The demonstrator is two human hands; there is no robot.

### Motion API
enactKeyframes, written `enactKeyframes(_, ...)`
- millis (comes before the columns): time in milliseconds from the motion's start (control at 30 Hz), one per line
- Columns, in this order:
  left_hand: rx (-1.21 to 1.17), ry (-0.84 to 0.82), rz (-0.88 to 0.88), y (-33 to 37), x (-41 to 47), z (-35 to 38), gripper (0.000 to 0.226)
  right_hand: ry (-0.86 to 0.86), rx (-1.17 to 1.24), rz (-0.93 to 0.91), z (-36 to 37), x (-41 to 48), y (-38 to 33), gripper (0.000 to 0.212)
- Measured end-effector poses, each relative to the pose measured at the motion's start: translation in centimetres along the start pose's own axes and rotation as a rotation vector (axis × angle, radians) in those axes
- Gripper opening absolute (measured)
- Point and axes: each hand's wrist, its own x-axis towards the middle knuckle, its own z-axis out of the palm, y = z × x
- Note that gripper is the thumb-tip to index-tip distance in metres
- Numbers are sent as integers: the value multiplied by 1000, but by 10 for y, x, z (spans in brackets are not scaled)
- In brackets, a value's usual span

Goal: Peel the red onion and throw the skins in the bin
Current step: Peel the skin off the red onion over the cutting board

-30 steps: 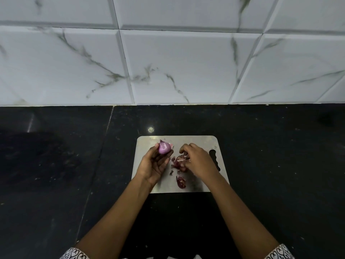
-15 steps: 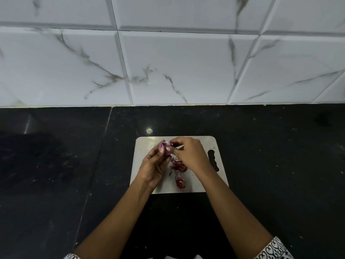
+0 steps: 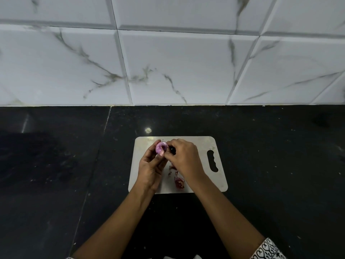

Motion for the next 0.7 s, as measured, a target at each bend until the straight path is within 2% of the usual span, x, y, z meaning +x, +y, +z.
enactKeyframes(67, 4, -7, 5, -1, 0, -4, 81, 39, 71, 36, 5, -3, -1, 27)
enactKeyframes(267, 3, -34, 13, -4, 0, -7, 80, 100, 254, 188, 7, -3, -4, 15)
enactKeyframes(400, -37, -38, 21, -3, 1, -5, 83, 48, 411, 277, 0, 2, 1, 13)
enactKeyframes(467, -48, -20, 8, -2, 2, -5, 70, 17, 452, 308, -1, 3, 1, 15)
enactKeyframes(567, -32, 29, -11, -8, 0, -3, 32, -19, 365, 312, 3, 1, -1, 23)
enactKeyframes(700, 77, 51, -1, -14, -4, 2, 26, -63, 262, 353, 10, -3, 1, 23)
